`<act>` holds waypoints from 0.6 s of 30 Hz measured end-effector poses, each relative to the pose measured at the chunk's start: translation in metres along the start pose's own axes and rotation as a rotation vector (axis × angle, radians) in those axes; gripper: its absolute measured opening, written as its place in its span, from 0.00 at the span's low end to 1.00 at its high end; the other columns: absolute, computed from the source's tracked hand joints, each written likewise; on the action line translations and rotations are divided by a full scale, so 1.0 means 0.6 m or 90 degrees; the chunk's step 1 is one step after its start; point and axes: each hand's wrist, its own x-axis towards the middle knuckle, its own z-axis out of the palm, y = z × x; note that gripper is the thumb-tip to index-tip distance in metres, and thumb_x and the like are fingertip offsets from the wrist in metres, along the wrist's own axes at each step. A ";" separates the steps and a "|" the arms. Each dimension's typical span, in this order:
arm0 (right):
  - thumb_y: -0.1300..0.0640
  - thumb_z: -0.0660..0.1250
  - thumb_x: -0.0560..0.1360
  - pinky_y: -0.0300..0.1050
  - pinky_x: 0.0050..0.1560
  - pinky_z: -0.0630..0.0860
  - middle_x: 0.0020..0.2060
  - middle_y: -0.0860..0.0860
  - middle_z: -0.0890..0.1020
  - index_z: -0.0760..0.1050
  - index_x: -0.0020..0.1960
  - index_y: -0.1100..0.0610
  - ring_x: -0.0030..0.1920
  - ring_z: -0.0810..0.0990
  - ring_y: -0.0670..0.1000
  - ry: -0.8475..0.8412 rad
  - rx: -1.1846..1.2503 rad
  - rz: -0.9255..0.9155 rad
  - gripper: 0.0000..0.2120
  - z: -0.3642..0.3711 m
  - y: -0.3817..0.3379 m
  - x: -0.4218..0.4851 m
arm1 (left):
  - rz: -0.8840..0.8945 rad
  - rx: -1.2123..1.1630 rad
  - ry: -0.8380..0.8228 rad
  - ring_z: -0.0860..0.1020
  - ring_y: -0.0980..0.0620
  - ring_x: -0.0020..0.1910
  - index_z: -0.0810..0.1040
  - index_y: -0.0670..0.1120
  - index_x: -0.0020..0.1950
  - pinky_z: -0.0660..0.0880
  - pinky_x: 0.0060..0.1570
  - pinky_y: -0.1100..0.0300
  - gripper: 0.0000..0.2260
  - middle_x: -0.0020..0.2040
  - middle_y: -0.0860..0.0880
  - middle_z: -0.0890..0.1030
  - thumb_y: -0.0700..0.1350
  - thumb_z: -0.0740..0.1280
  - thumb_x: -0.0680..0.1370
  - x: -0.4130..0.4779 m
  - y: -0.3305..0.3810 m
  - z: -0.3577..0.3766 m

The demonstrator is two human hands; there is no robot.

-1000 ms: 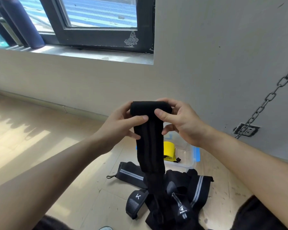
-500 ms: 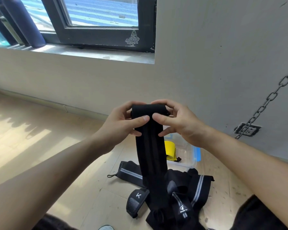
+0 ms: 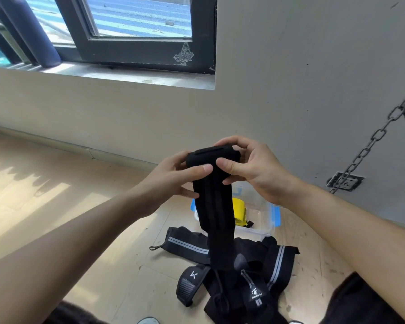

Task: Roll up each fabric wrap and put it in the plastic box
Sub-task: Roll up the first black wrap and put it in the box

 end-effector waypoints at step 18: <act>0.42 0.67 0.75 0.51 0.39 0.83 0.57 0.62 0.82 0.78 0.62 0.56 0.55 0.84 0.61 -0.046 -0.047 0.128 0.23 0.003 -0.002 0.004 | 0.106 -0.010 0.090 0.83 0.52 0.50 0.78 0.45 0.65 0.81 0.43 0.59 0.17 0.51 0.48 0.82 0.36 0.72 0.78 0.001 0.000 0.006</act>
